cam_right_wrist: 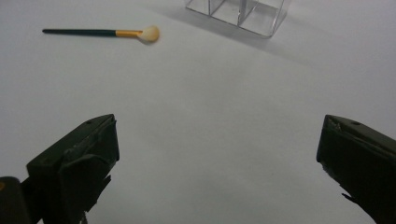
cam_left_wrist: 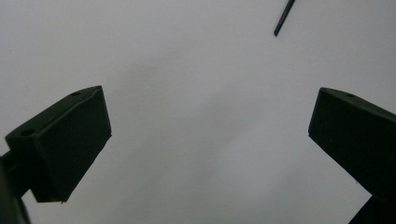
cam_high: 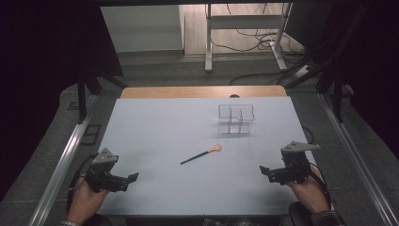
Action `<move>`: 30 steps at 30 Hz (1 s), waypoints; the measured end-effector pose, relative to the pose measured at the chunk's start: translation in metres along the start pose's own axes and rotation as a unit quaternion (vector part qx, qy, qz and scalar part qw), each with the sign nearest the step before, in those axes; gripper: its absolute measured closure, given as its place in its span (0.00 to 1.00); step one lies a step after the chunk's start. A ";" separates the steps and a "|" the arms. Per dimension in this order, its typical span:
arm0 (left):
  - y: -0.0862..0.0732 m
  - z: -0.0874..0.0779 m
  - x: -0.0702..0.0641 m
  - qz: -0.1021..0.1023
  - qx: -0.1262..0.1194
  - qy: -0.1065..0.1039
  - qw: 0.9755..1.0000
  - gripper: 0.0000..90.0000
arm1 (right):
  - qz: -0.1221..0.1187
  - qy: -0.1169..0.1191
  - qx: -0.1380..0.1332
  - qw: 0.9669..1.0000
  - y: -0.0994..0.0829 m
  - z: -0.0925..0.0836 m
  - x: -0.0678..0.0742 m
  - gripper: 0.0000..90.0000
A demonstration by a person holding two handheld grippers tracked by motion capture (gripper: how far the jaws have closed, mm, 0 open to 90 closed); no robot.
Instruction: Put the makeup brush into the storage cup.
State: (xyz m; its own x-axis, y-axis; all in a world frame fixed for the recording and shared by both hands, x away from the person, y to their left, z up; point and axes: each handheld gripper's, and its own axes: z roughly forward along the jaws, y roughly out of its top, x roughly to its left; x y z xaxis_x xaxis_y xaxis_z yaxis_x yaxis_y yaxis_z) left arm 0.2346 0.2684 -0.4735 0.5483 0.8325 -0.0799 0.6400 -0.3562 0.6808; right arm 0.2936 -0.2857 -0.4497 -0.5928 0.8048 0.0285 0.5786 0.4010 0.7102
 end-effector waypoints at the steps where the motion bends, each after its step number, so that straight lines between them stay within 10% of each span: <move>1: 0.000 0.000 0.000 -0.002 0.001 0.004 1.000 0.00 | 0.003 0.003 -0.003 1.000 0.000 -0.001 -0.001 0.00; 30: 0.008 0.005 -0.007 0.006 0.013 0.000 1.000 0.00 | -0.006 -0.001 0.017 1.000 0.000 0.003 0.001 0.00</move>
State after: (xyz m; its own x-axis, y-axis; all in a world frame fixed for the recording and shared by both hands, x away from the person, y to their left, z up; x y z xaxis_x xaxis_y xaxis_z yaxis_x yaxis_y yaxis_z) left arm 0.2389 0.2579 -0.4715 0.5561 0.8280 -0.0728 0.6478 -0.3769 0.6620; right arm 0.2947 -0.2831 -0.4515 -0.5982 0.8012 0.0181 0.5908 0.4256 0.6854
